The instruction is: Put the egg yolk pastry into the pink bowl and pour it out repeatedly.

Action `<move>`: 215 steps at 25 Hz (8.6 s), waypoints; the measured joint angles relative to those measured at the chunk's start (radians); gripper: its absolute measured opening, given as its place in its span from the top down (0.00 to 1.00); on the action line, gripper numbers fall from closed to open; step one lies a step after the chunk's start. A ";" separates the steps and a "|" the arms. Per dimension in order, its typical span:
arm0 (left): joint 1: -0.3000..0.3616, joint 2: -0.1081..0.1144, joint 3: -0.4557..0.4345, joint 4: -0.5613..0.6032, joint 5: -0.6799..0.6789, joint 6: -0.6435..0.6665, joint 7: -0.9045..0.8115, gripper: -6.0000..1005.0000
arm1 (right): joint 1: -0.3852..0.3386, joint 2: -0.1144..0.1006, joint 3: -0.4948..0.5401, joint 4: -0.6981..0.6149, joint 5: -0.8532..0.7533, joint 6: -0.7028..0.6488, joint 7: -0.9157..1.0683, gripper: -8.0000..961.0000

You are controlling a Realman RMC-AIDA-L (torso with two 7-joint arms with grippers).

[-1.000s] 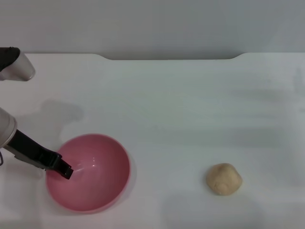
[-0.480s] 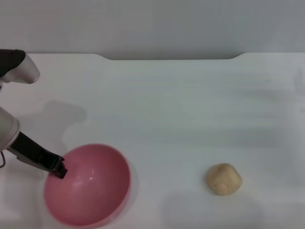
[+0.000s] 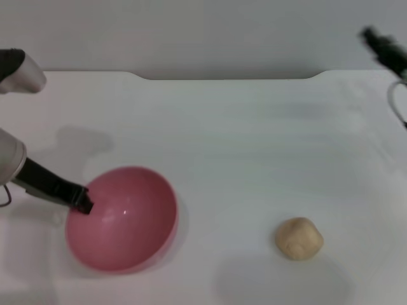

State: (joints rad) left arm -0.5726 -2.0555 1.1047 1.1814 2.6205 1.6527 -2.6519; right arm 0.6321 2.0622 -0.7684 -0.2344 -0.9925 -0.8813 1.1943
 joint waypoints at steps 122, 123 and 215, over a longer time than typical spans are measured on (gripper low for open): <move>0.364 -0.020 1.391 -0.137 -0.275 -2.560 0.982 1.00 | -0.075 0.003 0.247 -0.807 -1.389 -0.720 1.217 0.45; 0.364 -0.020 1.391 -0.137 -0.275 -2.560 0.982 1.00 | -0.075 0.003 0.247 -0.807 -1.389 -0.720 1.217 0.45; -0.048 -0.007 0.275 0.136 -0.048 -0.071 -0.043 1.00 | -0.039 -0.025 -0.330 -0.808 -0.800 -0.835 0.739 0.76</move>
State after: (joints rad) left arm -0.6204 -2.0625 1.3797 1.3179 2.5727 1.5821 -2.6953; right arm 0.5927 2.0374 -1.0982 -1.0424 -1.7921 -1.7162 1.9336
